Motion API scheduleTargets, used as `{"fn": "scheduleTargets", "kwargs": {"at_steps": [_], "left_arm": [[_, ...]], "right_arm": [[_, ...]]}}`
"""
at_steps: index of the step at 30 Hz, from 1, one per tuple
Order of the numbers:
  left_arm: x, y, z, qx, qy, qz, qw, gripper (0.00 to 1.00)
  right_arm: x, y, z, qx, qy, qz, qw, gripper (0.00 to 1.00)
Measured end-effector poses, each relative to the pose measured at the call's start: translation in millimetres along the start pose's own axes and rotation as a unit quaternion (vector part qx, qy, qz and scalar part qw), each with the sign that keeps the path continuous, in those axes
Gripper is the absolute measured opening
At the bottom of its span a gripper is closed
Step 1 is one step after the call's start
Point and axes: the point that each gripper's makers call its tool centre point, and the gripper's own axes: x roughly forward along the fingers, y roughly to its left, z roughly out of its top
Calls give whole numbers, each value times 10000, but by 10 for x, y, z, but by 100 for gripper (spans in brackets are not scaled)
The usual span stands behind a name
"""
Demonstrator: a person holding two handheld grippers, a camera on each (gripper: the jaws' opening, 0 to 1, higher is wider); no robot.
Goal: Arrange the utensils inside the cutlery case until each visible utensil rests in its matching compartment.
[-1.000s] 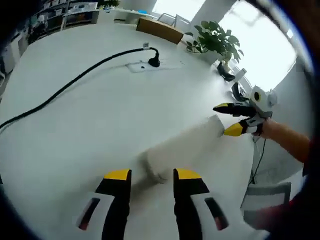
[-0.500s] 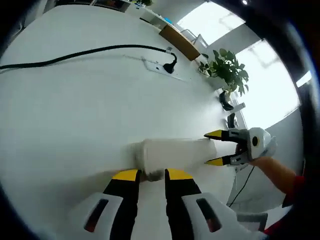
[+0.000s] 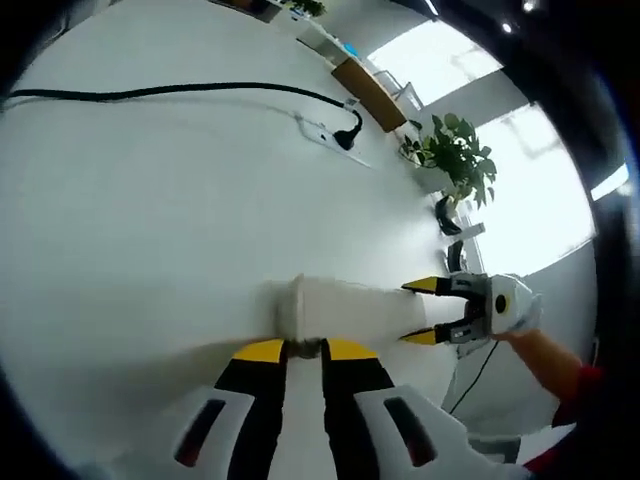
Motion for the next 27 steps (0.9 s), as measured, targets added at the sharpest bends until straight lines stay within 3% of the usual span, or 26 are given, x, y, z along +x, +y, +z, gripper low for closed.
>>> {"fn": "scheduleTargets", "kwargs": {"at_steps": [3,4,6,8,9,10,11,12,15,18,21,27], "left_arm": [[-2,-26,-26,-297,-133,-120,9994,14],[3,-43,-72,-441,-115,-132,9989,14],[-23,-69,-141,-319,-85,-196,9993,15],[-57,-86,-222,-329,-68,-211,9992,14],[-68,-71,-209,-252,-202,-217,9992,13],[-69,-63,-189,-440,-335,-151,9984,12],[-78,-56,-213,-411,-317,-147,9985,10],[-75,-52,-177,-100,-456,-99,9989,10],[-86,-84,-187,-155,-559,82,9983,9],[-140,-113,-341,-267,-318,62,9991,11],[-189,-145,-464,39,-277,86,9996,12],[-222,-138,-651,201,-495,223,9983,15]], "right_arm": [[-43,173,-8,-256,76,161,9995,36],[-11,93,-21,-270,95,144,9995,36],[-34,108,-45,-110,113,94,9998,36],[-41,172,-44,-228,139,92,9996,36],[-44,198,-42,-270,168,93,9994,36],[-44,213,-38,-280,184,91,9994,36],[-49,222,-42,-286,200,96,9993,36],[-53,220,-50,-284,199,83,9994,36],[-45,218,-48,-255,245,112,9993,36],[-59,256,-80,-553,554,269,9966,36],[-52,306,-74,-736,707,405,9940,36],[-34,360,-75,-1001,960,470,9892,36]]}}
